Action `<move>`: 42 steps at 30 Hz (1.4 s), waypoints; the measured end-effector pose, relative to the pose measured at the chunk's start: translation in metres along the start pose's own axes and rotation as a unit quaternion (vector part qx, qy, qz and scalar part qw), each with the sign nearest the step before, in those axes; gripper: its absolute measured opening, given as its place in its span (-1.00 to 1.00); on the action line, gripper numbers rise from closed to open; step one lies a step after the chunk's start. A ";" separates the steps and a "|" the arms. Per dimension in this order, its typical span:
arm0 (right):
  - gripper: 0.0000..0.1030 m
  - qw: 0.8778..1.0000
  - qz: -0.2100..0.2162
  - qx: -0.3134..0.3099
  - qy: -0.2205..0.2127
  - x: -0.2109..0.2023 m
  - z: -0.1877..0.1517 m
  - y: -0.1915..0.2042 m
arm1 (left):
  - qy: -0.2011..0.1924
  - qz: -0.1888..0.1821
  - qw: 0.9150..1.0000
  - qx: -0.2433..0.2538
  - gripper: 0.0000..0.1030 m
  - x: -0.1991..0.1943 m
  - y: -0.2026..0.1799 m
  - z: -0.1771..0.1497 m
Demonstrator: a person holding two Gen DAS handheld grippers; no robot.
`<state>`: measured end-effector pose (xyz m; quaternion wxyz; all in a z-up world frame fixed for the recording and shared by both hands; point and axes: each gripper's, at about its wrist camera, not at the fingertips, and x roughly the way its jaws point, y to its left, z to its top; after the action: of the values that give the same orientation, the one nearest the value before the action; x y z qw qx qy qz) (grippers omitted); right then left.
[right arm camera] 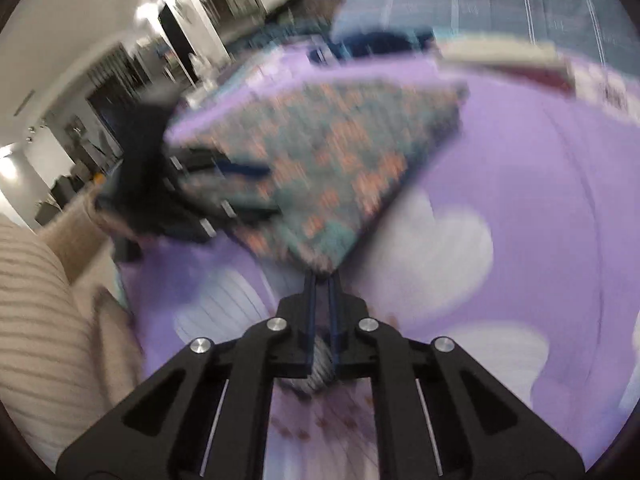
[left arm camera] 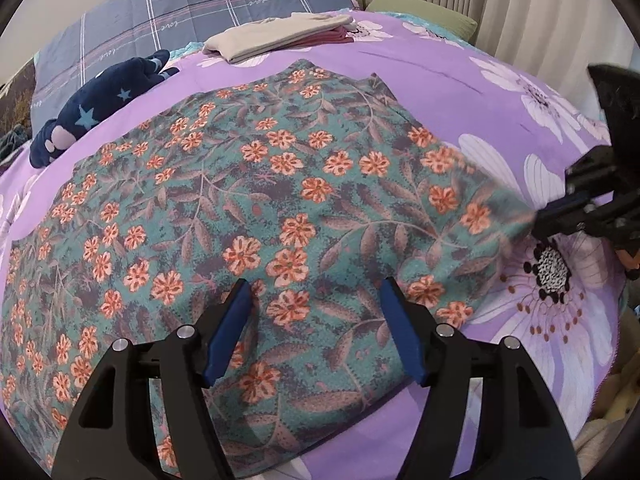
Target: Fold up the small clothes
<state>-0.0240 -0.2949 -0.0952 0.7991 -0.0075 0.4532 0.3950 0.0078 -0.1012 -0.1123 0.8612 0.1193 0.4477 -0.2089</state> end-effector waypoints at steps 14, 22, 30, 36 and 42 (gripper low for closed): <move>-0.44 0.988 -0.036 0.141 -0.051 -0.013 0.050 -0.068 | -0.024 -0.084 0.983 0.160 0.18 0.002 -0.103 0.021; 0.11 0.977 -0.003 0.205 -0.053 0.033 0.096 -0.094 | -0.020 -0.086 0.987 0.136 -0.74 0.012 -0.094 0.030; -0.91 0.975 -0.032 0.206 -0.074 0.040 0.130 -0.090 | -0.026 -0.126 0.985 0.119 -0.83 0.005 -0.089 0.034; -0.93 0.966 -0.092 0.231 -0.063 0.054 0.122 -0.119 | -0.019 -0.145 0.984 0.099 -0.81 0.021 -0.077 0.032; -0.86 0.968 -0.073 0.221 -0.092 0.031 0.109 -0.109 | -0.033 -0.175 0.981 0.076 -0.80 0.016 -0.066 0.033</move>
<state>0.1323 -0.3101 -0.0915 0.8457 0.1733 0.4519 0.2247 0.0097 -0.1763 -0.1080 0.8141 0.0977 0.4159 -0.3934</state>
